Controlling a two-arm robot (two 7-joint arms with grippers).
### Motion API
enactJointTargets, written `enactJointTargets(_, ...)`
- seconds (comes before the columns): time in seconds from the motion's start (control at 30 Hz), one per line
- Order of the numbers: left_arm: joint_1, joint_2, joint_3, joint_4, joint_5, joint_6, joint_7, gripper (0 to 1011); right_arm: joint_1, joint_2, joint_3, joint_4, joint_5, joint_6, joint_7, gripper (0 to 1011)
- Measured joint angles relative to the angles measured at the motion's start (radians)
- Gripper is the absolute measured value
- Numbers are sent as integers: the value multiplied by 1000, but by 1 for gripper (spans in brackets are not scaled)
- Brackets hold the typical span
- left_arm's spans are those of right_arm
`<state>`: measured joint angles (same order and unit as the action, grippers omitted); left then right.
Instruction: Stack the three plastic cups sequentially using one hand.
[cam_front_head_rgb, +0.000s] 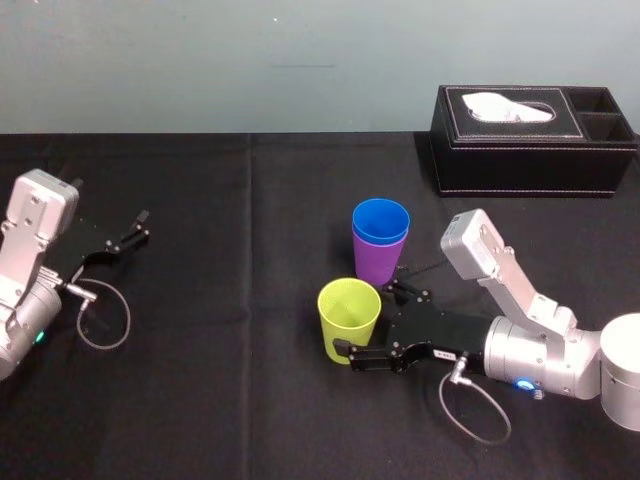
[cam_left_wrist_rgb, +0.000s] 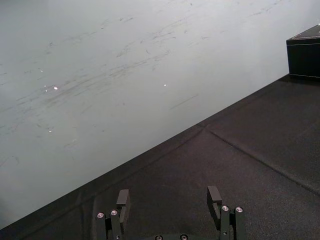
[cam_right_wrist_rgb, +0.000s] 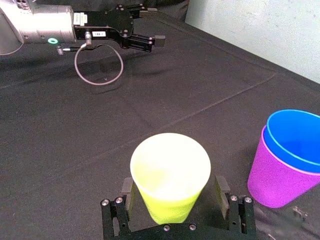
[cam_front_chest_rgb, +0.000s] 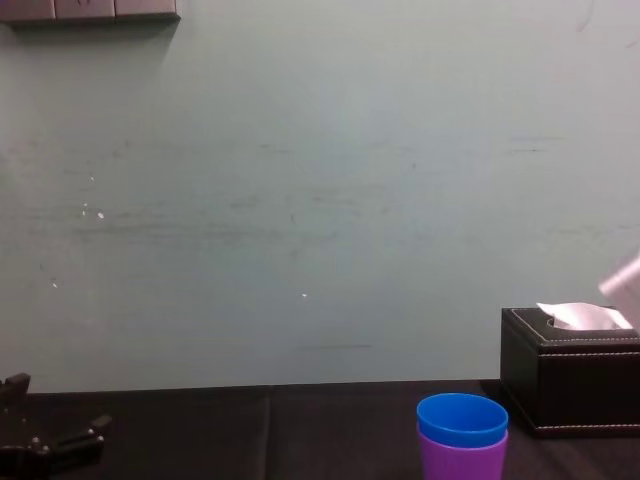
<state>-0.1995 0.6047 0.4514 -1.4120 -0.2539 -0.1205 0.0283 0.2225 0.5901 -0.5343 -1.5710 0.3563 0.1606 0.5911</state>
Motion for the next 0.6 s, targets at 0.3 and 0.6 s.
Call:
enactJointTargets(0.3,0,0,0,0,0,0,0,1011,15,-13,-12,8,-15,-7,-5,1003)
enactJointTargets(0.6,0,0,0,0,0,0,0,1011,13,-11,-10,6,-15,-7,-6,1000)
